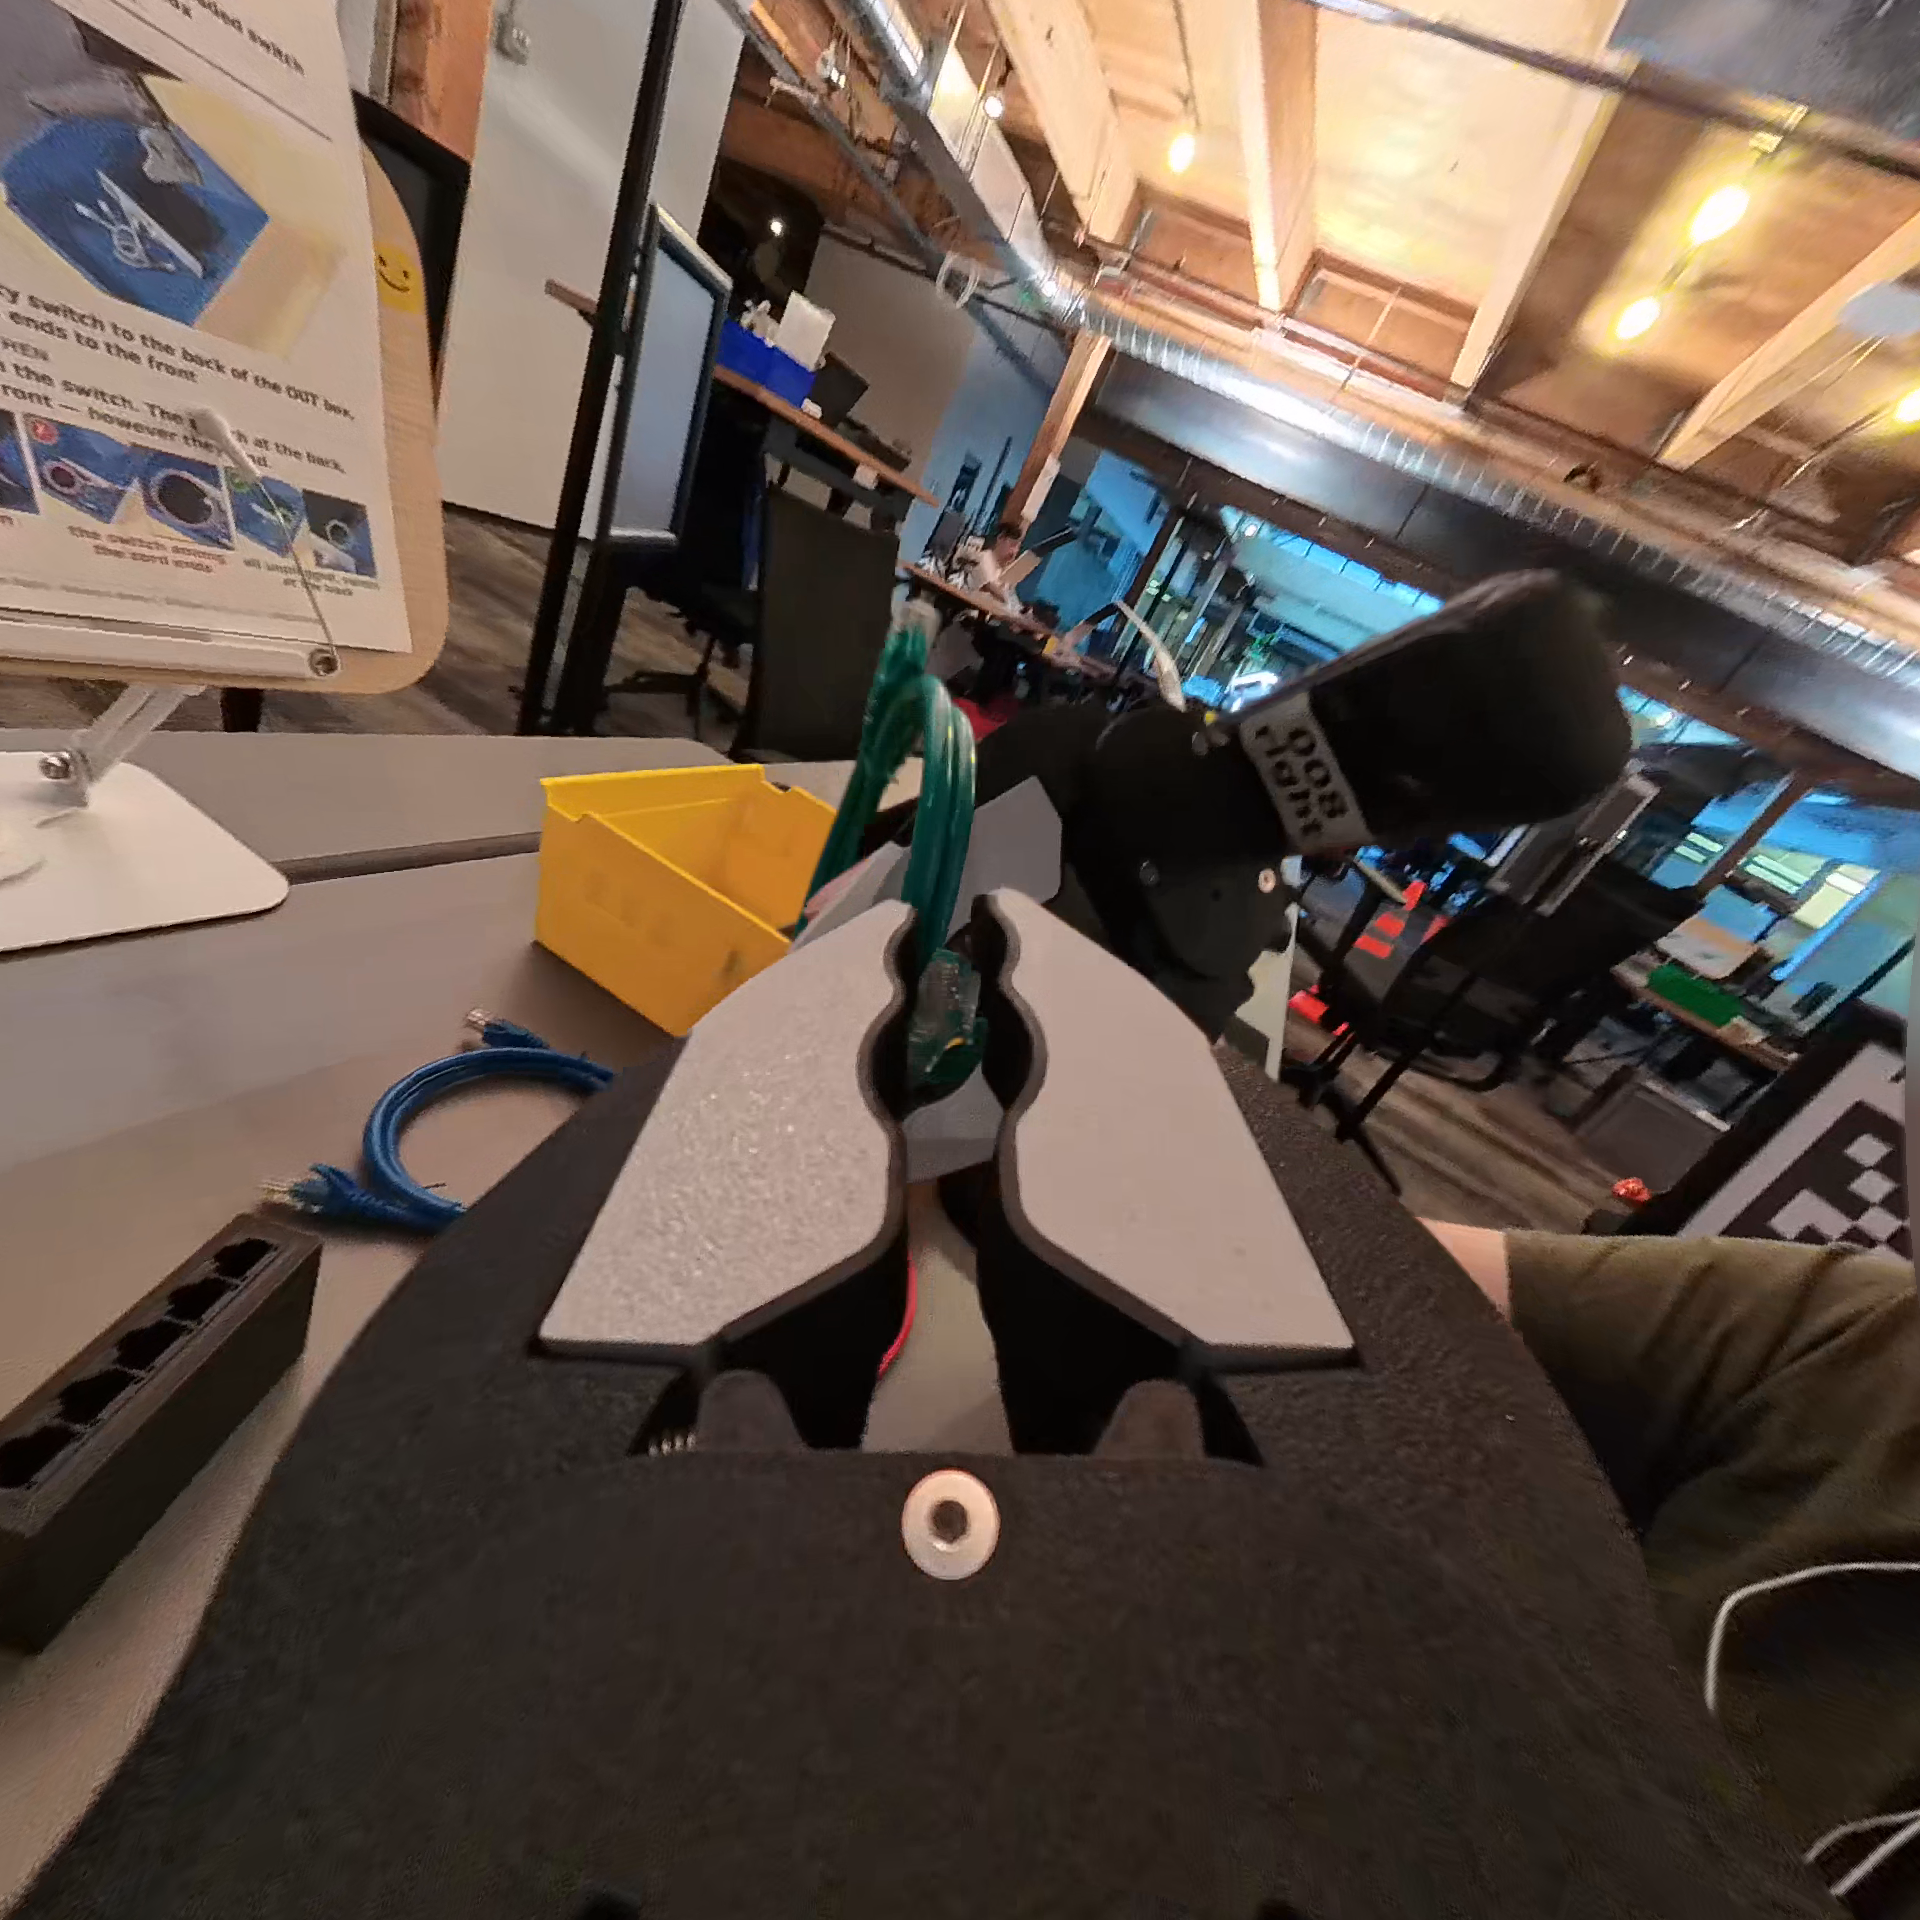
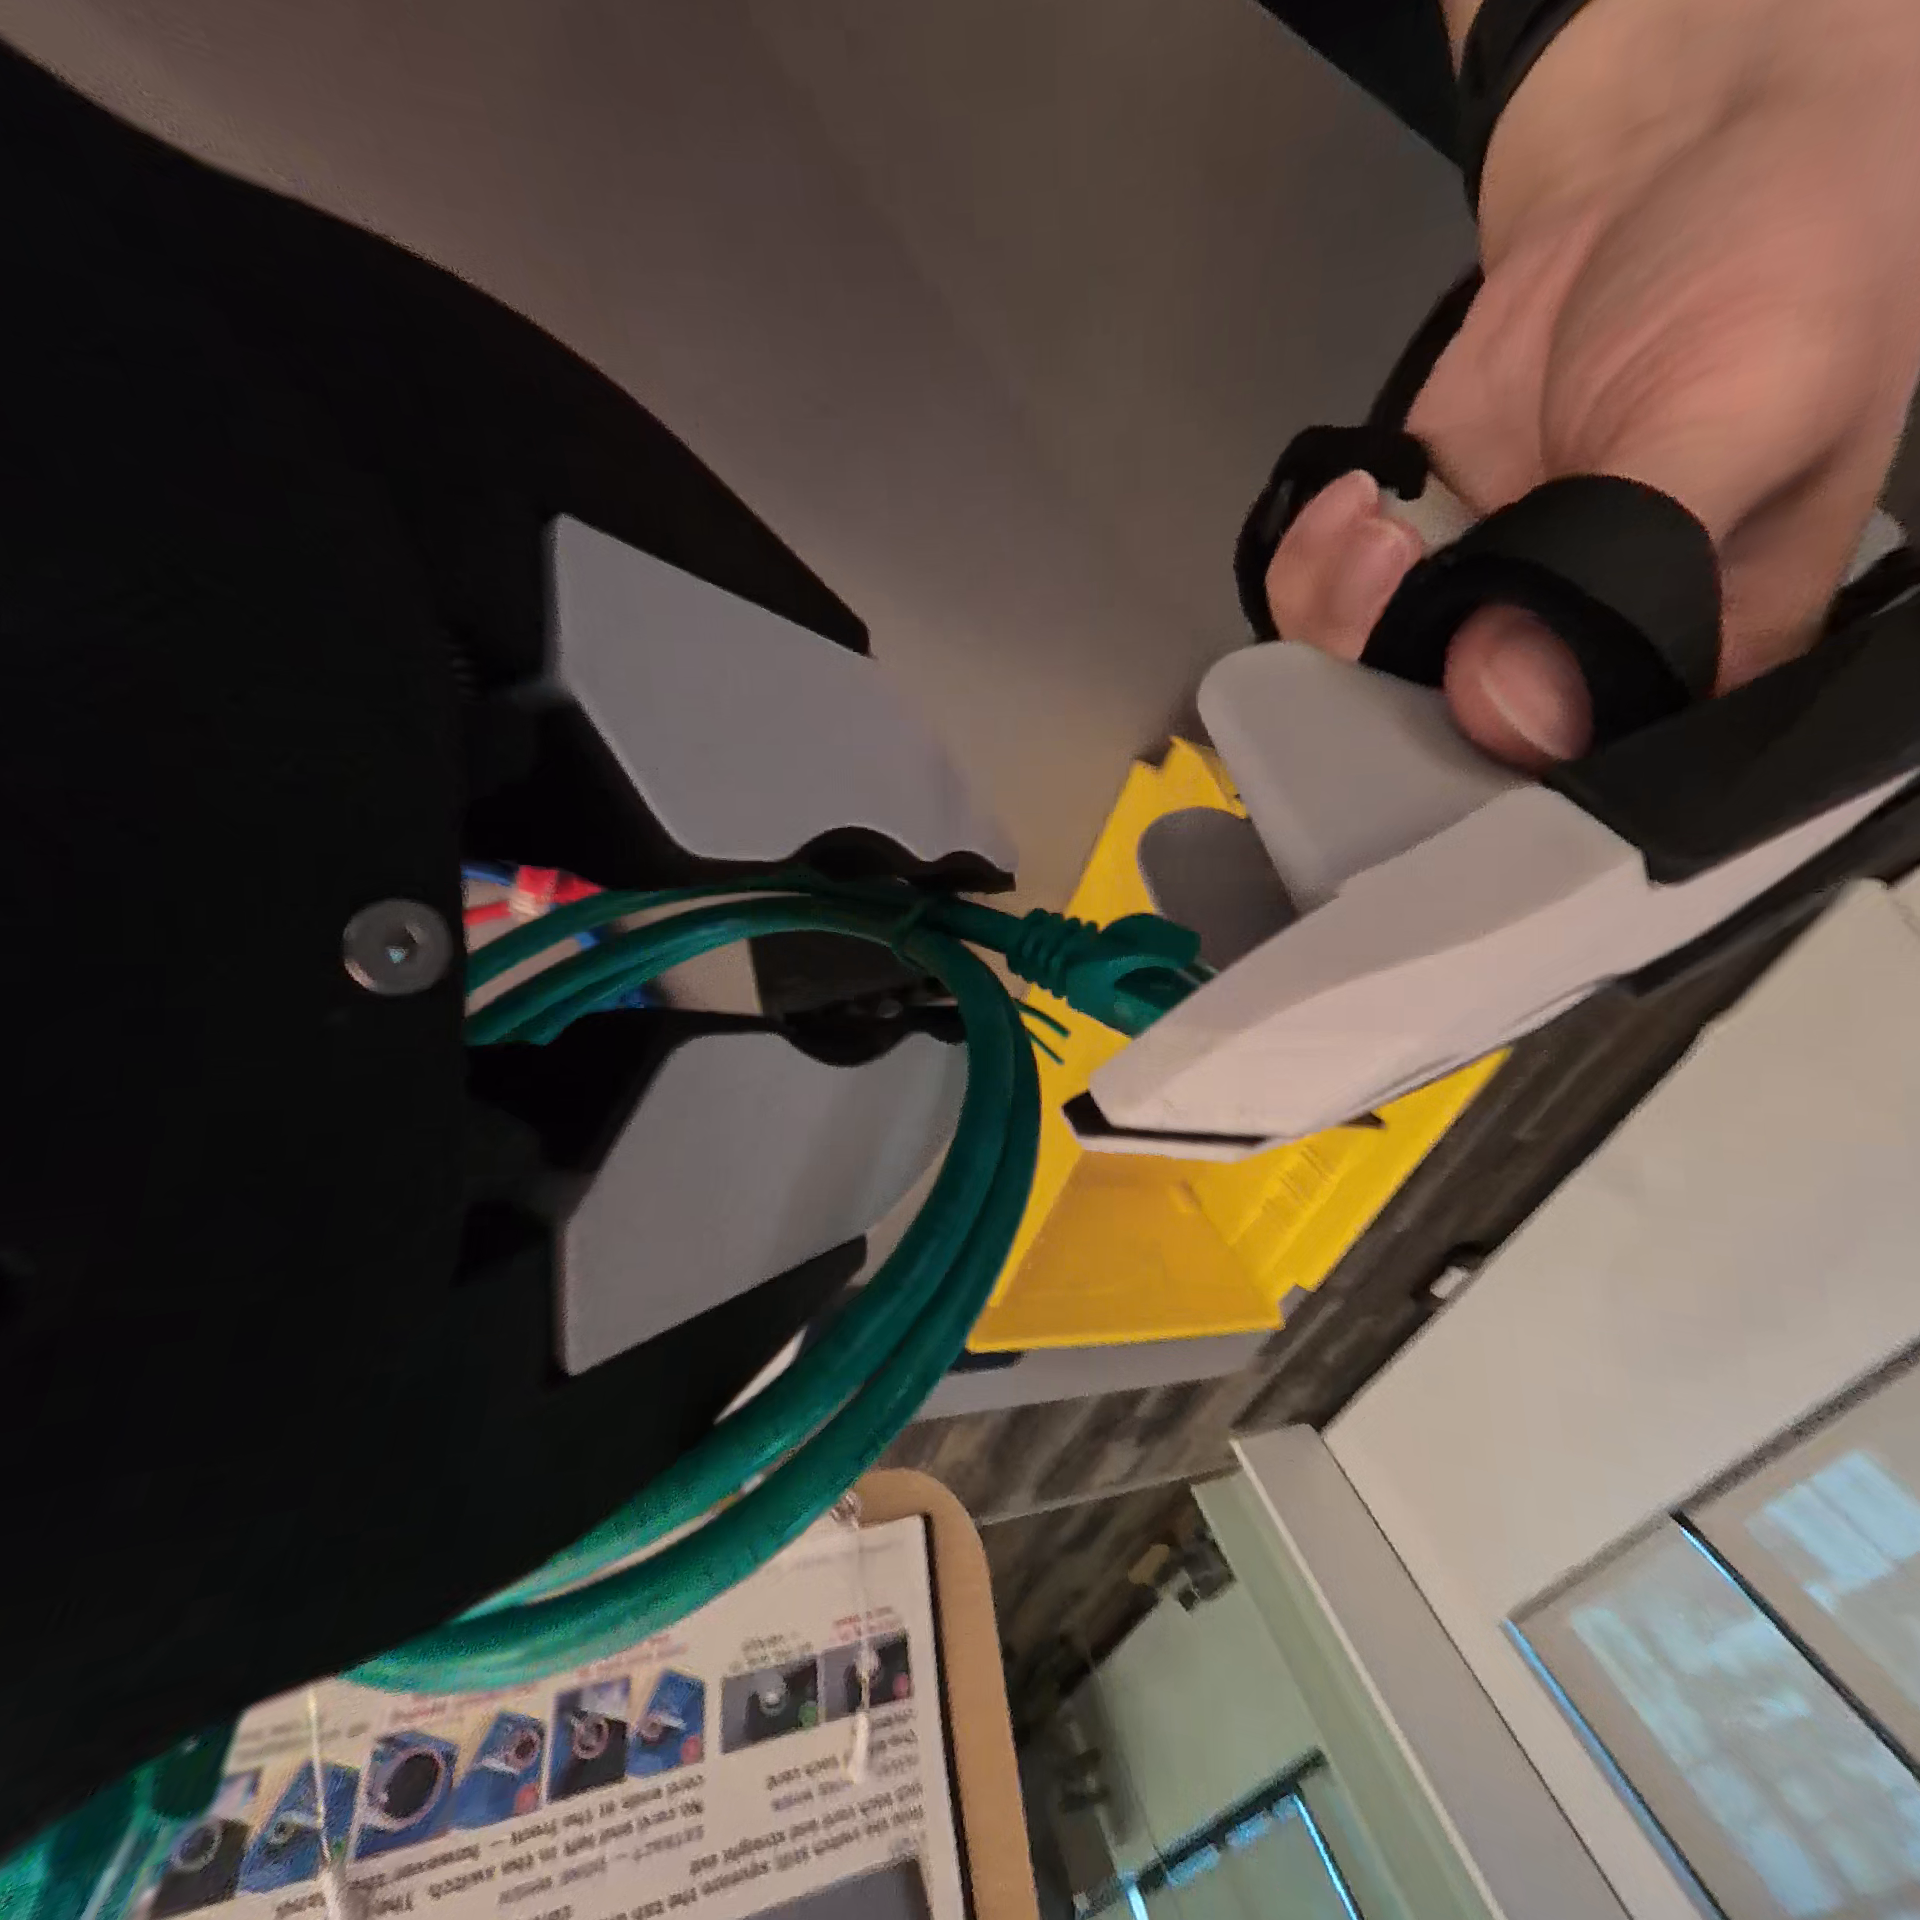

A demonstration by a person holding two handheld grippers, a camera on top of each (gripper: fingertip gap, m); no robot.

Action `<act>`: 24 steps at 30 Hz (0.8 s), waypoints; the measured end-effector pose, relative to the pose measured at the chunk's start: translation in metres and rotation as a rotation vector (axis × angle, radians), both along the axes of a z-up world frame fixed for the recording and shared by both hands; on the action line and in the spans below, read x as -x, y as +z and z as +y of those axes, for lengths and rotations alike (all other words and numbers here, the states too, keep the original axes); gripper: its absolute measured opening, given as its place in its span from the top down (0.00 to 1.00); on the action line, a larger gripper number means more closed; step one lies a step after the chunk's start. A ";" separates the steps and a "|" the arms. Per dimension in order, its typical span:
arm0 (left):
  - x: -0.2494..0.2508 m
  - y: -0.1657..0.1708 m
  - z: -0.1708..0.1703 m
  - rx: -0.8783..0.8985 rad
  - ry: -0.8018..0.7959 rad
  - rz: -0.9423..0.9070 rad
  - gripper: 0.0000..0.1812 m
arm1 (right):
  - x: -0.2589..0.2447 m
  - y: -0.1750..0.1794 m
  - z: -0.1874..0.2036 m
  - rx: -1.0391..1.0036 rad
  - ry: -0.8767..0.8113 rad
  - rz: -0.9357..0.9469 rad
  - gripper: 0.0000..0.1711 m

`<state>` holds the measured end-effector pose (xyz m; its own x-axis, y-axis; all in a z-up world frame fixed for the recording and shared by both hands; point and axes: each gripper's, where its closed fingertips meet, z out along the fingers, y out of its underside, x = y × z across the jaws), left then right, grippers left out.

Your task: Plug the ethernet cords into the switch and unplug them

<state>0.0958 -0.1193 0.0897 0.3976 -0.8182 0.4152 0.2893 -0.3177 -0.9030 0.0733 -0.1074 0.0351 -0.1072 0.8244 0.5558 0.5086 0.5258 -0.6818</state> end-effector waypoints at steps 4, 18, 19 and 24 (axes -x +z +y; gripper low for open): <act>0.024 0.013 0.004 0.002 0.048 -0.127 0.95 | 0.017 0.018 0.000 -0.043 0.001 0.182 0.88; 0.044 0.004 0.011 0.067 0.114 -0.188 0.87 | 0.023 0.020 0.007 -0.014 -0.052 0.236 0.91; 0.043 0.002 0.010 0.059 0.117 -0.161 0.86 | 0.022 0.018 0.006 -0.007 -0.047 0.218 0.91; 0.030 -0.010 0.006 0.066 0.122 -0.046 0.75 | 0.021 0.014 0.007 0.027 -0.055 0.186 0.91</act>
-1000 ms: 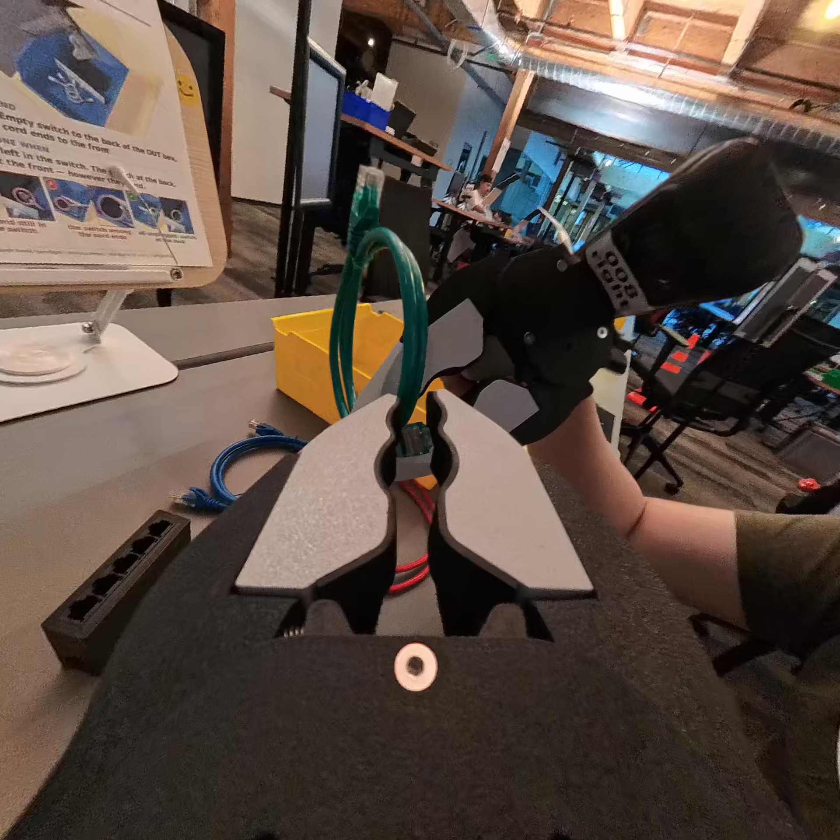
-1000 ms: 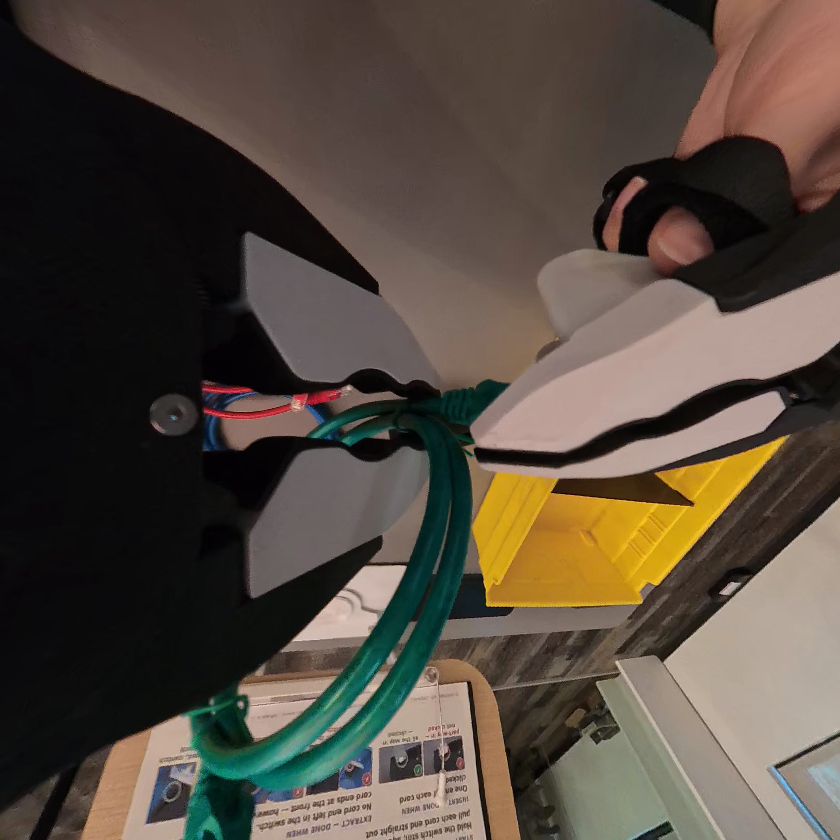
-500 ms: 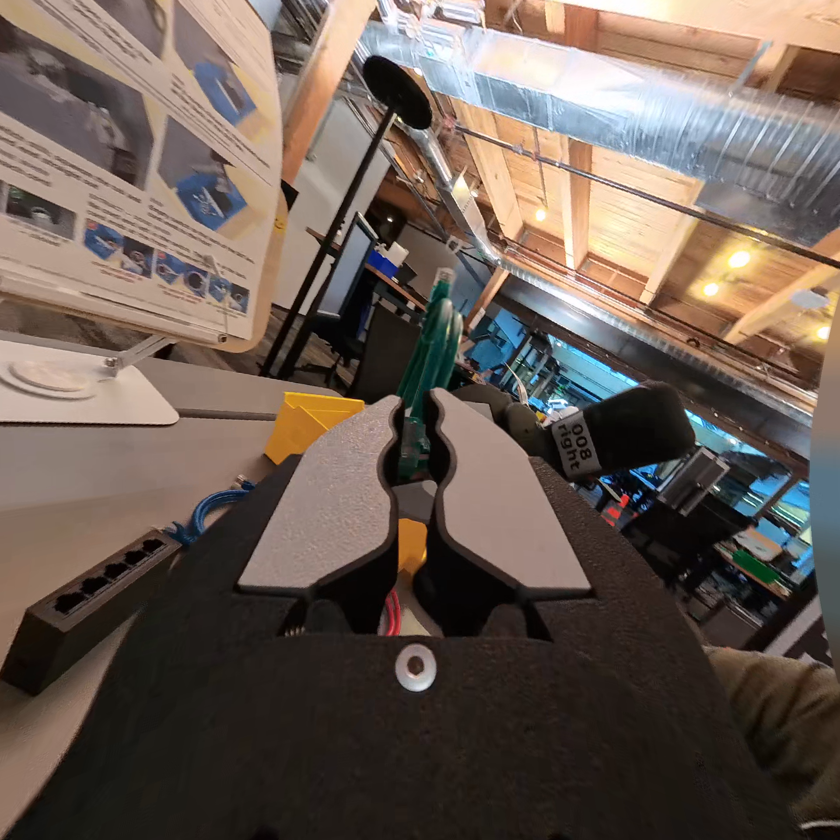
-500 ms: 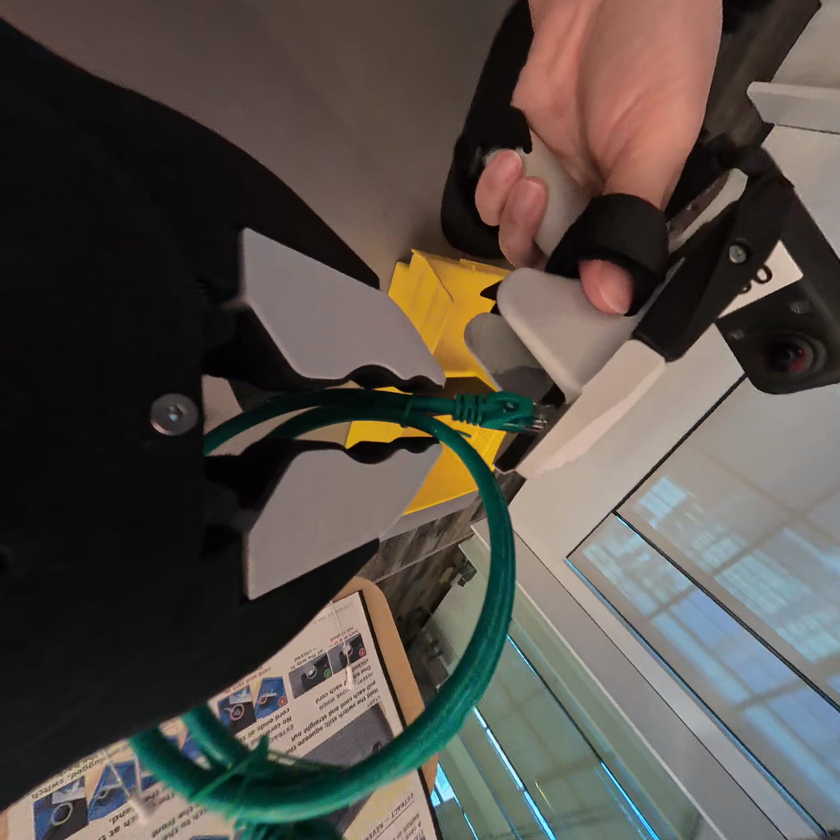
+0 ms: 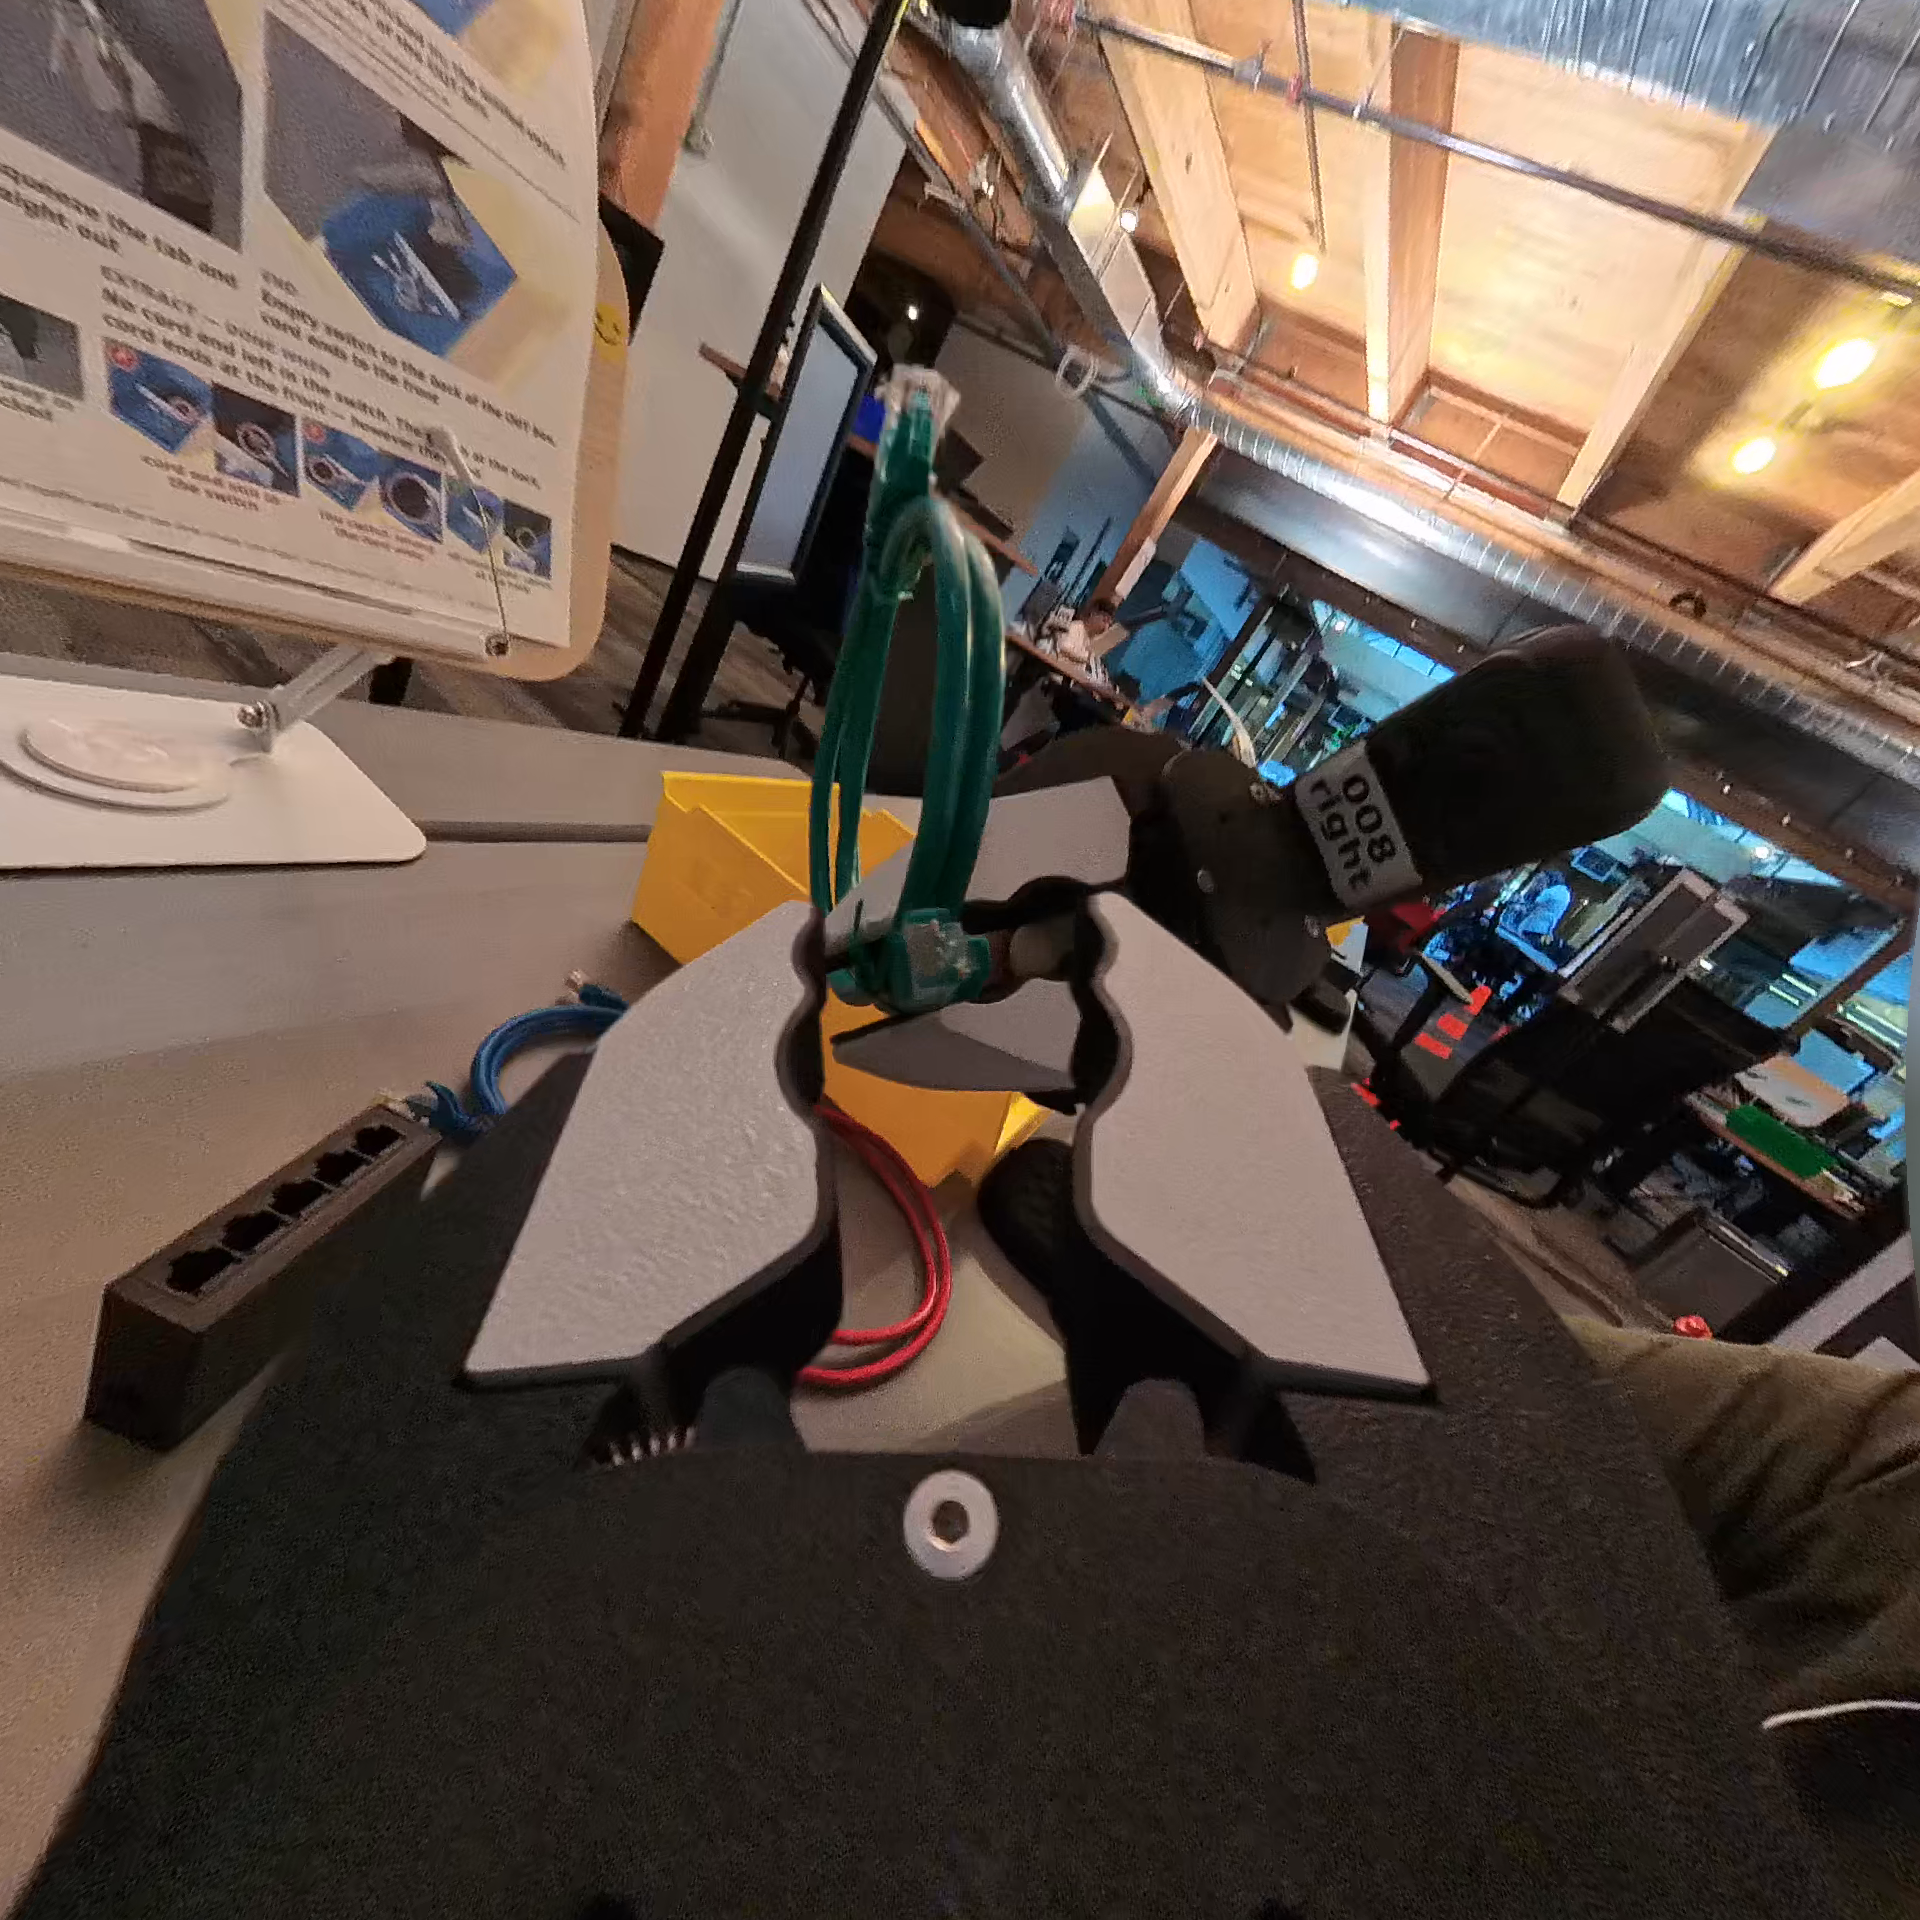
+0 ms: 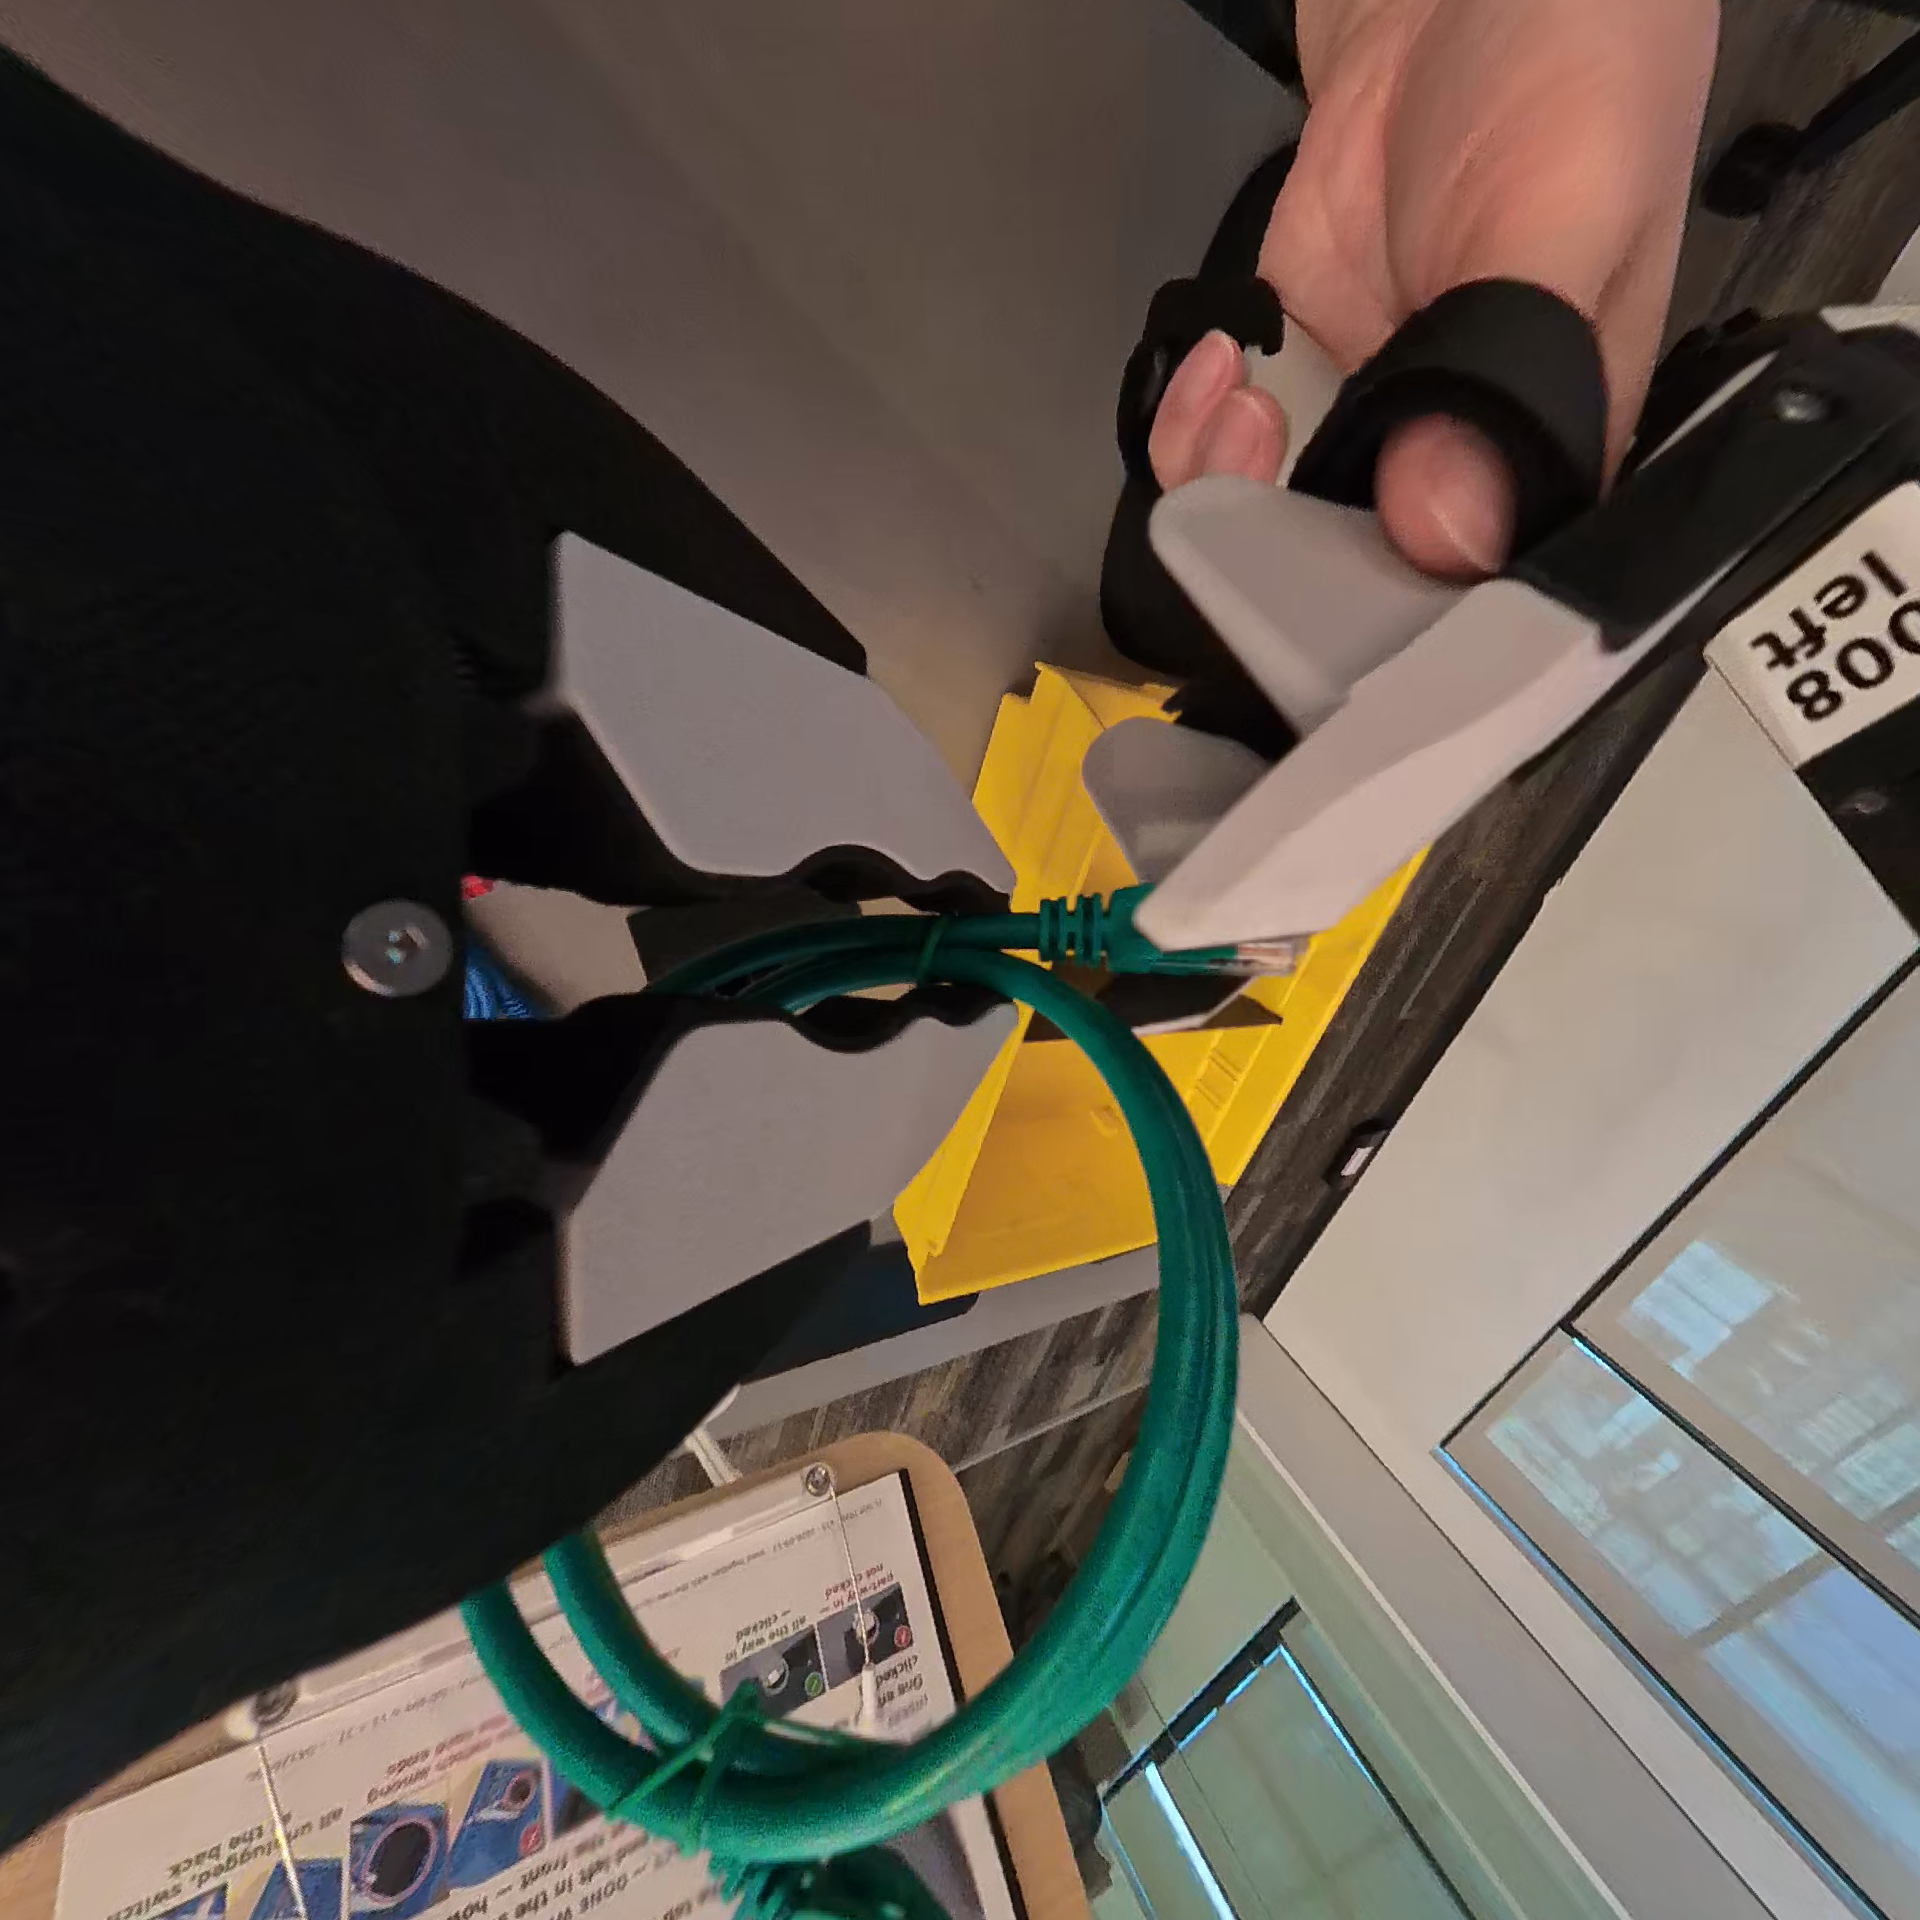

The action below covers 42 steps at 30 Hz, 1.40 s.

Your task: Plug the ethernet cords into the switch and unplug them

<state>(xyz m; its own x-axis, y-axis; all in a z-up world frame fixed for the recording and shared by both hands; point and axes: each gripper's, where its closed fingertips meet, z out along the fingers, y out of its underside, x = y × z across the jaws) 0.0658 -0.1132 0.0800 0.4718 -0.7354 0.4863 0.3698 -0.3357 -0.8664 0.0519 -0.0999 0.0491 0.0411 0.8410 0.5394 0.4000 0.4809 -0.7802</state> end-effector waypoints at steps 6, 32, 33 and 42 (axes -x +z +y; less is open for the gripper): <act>0.004 -0.001 0.001 0.050 -0.027 -0.129 0.91 | 0.002 0.003 -0.003 -0.003 0.013 0.027 0.91; 0.022 0.014 0.002 0.115 -0.058 -0.498 0.92 | 0.005 0.031 -0.016 -0.286 0.032 0.314 0.86; 0.022 0.013 0.003 0.119 -0.056 -0.496 0.92 | 0.005 0.031 -0.019 -0.310 0.038 0.309 0.86; 0.020 0.006 0.007 0.154 -0.038 -0.527 0.92 | 0.012 0.021 -0.023 -0.408 0.032 0.258 0.89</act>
<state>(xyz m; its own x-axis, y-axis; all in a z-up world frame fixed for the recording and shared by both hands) 0.0453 -0.1062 0.0857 0.1101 -0.6488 0.7529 0.7254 -0.4654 -0.5071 0.0398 -0.1228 0.0705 0.1948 0.5661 0.8010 0.1983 0.7771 -0.5974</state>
